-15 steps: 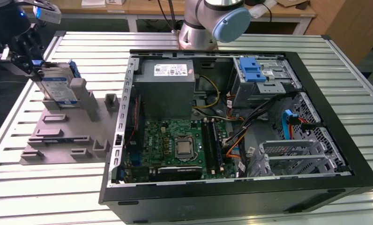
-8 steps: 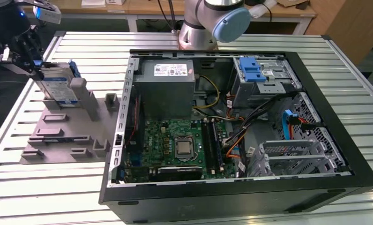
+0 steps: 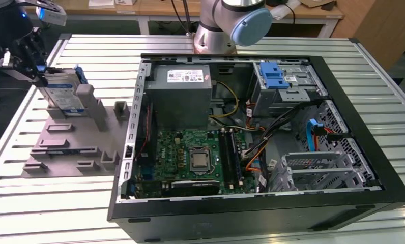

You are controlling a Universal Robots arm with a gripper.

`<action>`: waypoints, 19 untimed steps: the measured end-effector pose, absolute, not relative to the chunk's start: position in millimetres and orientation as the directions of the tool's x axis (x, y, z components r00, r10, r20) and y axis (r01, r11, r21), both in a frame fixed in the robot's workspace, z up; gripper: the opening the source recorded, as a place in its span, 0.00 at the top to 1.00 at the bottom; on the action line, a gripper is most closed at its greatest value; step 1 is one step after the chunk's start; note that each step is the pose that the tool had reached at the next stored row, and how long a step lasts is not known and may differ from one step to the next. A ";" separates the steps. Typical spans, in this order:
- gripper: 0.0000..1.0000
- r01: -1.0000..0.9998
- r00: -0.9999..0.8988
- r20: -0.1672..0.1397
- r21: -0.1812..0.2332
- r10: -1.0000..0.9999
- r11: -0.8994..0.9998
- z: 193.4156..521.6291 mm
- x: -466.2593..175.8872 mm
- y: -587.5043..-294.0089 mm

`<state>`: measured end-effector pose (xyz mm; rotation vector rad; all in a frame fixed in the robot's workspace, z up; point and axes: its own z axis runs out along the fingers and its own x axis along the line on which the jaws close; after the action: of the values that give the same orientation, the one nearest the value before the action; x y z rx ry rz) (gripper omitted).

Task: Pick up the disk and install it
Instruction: 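Pick up the disk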

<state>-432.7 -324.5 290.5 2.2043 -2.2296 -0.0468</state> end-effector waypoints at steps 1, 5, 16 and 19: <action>0.64 -1.000 -0.012 -0.017 0.025 -1.000 0.011 290.5 -432.7 -324.5; 0.64 -1.000 -0.012 -0.017 0.025 -1.000 0.011 291.0 -432.7 -324.5; 0.64 -1.000 -0.012 -0.016 0.025 -1.000 0.011 303.3 -432.7 -324.6; 0.64 -1.000 -0.012 -0.016 0.025 -1.000 0.011 307.2 -432.7 -324.6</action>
<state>-432.7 -324.6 307.2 2.2042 -2.2293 -0.0462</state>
